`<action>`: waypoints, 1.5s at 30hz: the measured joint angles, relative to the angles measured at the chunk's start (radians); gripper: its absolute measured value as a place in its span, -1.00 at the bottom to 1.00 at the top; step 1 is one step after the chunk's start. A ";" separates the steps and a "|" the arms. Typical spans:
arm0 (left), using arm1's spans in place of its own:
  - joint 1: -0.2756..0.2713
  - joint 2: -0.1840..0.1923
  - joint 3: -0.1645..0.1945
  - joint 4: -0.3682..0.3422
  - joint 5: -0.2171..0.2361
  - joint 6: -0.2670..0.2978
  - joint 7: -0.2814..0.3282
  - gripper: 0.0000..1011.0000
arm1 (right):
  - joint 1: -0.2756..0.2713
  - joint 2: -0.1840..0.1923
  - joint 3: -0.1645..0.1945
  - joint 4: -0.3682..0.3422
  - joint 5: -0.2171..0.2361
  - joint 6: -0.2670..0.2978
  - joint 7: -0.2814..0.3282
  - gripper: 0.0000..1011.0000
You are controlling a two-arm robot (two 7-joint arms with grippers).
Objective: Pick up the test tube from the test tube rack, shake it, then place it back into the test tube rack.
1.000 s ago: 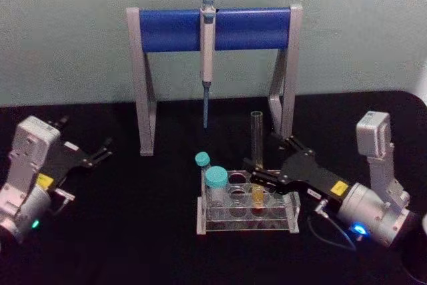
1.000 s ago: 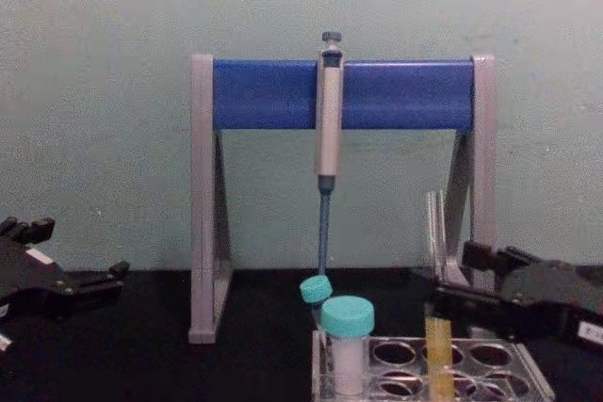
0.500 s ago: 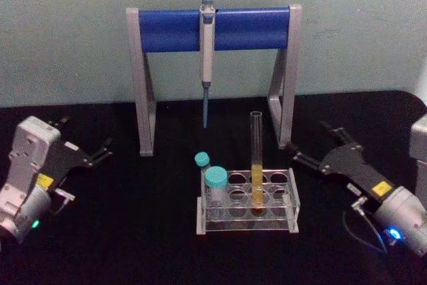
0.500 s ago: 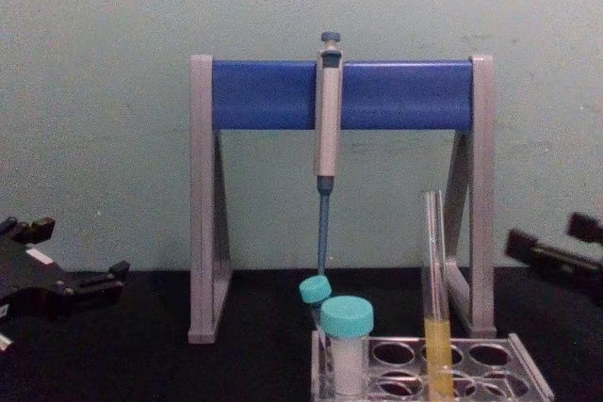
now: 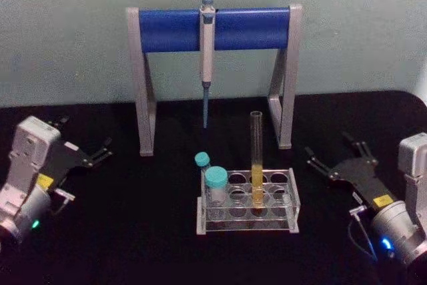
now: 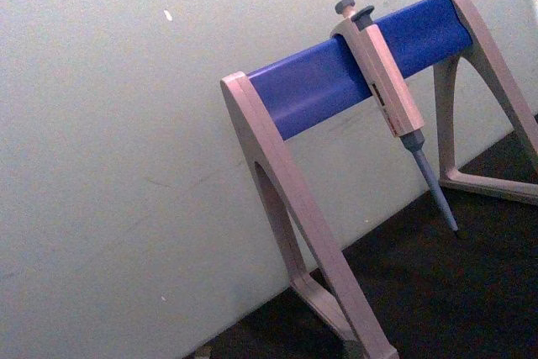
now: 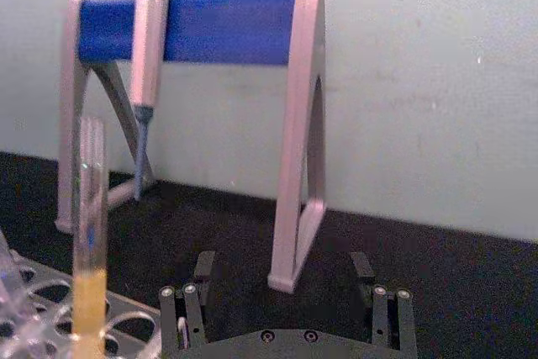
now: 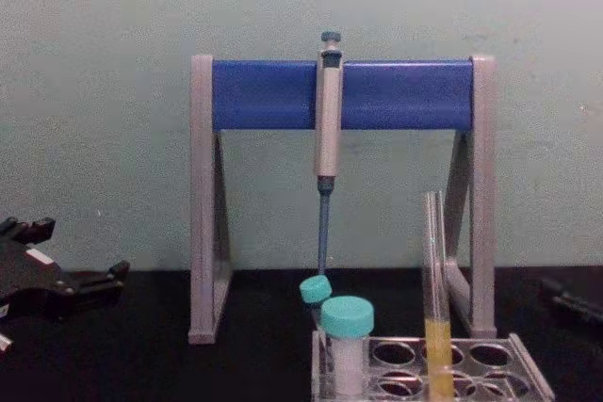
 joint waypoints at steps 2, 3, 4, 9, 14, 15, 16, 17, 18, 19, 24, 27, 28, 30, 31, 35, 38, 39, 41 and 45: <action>0.000 0.000 0.000 0.000 0.000 0.000 0.000 1.00 | 0.003 -0.007 0.000 0.014 -0.008 0.005 -0.006 0.98; 0.000 0.000 0.000 0.000 0.000 0.000 0.000 1.00 | 0.003 -0.011 0.000 0.020 -0.012 0.008 -0.008 0.98; 0.000 0.000 0.000 0.000 0.000 0.000 0.000 1.00 | 0.004 -0.016 0.000 0.031 -0.017 0.013 -0.010 0.98; 0.000 0.000 0.000 0.000 0.000 0.000 0.000 1.00 | 0.007 -0.033 0.000 0.065 -0.035 0.032 -0.011 0.98; 0.000 0.000 0.000 0.000 0.000 0.000 0.000 1.00 | 0.010 -0.043 0.000 0.086 -0.047 0.042 -0.004 0.98; 0.000 0.000 0.000 0.000 0.000 0.000 0.000 1.00 | 0.010 -0.044 0.000 0.090 -0.049 0.043 -0.002 0.98; 0.000 0.000 0.000 0.000 0.000 0.000 0.000 1.00 | 0.011 -0.048 0.001 0.095 -0.054 0.046 0.000 0.98; 0.000 0.000 0.000 0.000 0.000 0.000 0.000 1.00 | 0.011 -0.049 0.002 0.097 -0.056 0.047 0.001 0.98; 0.000 0.000 0.000 0.000 0.000 0.000 0.000 1.00 | 0.012 -0.052 0.003 0.102 -0.061 0.048 0.002 0.98; 0.000 0.000 0.000 0.000 0.000 0.000 0.000 1.00 | 0.012 -0.053 0.003 0.104 -0.063 0.049 0.003 0.98; 0.000 0.000 0.000 0.000 0.000 0.000 0.000 1.00 | 0.013 -0.054 0.004 0.106 -0.065 0.051 0.005 0.98; 0.000 0.000 0.000 0.000 0.000 0.000 0.000 1.00 | 0.013 -0.054 0.004 0.106 -0.065 0.051 0.005 0.98; 0.000 0.000 0.000 0.000 0.000 0.000 0.000 1.00 | 0.013 -0.054 0.004 0.106 -0.064 0.051 0.005 0.98; 0.000 0.000 0.000 0.000 0.000 0.000 0.000 1.00 | 0.013 -0.053 0.004 0.105 -0.064 0.051 0.005 0.98; 0.000 0.000 0.000 0.000 0.000 0.000 0.000 1.00 | 0.012 -0.053 0.004 0.105 -0.064 0.051 0.005 0.98; 0.000 0.000 0.000 0.000 0.000 0.000 0.000 1.00 | 0.012 -0.053 0.003 0.104 -0.064 0.051 0.005 0.98; 0.000 0.000 0.000 0.000 0.000 0.000 0.000 1.00 | 0.012 -0.053 0.003 0.103 -0.064 0.050 0.004 0.98; 0.000 0.000 0.000 0.000 0.000 0.000 0.000 1.00 | 0.012 -0.053 0.003 0.103 -0.064 0.050 0.004 0.98; 0.000 0.000 0.000 0.000 0.000 0.000 0.000 1.00 | 0.012 -0.053 0.003 0.103 -0.063 0.050 0.004 0.98; 0.000 0.000 0.000 0.000 0.000 0.000 0.000 1.00 | 0.012 -0.052 0.003 0.103 -0.063 0.050 0.004 0.98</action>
